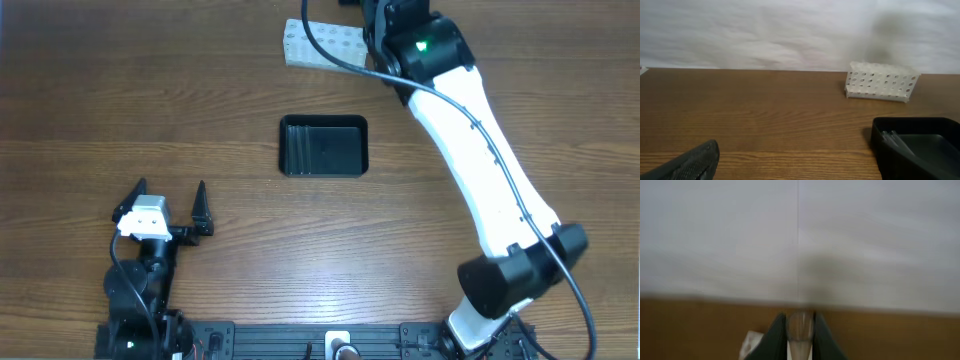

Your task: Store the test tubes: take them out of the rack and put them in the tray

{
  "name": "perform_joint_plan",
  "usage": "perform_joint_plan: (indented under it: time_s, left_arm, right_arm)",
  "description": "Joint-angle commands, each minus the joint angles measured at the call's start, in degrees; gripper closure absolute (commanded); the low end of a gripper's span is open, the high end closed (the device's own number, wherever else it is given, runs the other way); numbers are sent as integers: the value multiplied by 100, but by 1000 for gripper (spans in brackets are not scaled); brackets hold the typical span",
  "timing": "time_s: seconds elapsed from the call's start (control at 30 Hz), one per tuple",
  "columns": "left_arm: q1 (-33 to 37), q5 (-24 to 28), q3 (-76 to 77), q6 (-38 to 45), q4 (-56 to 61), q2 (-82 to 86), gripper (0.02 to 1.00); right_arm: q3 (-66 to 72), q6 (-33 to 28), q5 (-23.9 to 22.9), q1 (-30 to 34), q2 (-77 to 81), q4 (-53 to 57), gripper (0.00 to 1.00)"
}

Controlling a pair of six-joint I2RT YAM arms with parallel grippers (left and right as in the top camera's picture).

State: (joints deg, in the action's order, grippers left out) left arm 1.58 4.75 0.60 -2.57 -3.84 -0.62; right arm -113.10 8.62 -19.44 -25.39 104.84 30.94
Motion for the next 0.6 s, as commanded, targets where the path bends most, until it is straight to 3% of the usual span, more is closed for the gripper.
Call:
perform_joint_plan:
  time_s: [0.03,0.13,0.27,0.6]
  left_arm:
    - [31,98,-26,83,-13,46,18]
    - [31,98,-26,83,-13,46,18]
    - [31,98,-26,83,-11,46,18]
    - [31,98,-26,83,-13,46,18]
  right_arm:
    - [83,994,470,-149,166,1231,923]
    - [256,1447,1180,-149,354,1934,932]
    - [715,1556,1818,-162,713,1976,963]
    - [1016,1751,2000,-317,1703,1943,936]
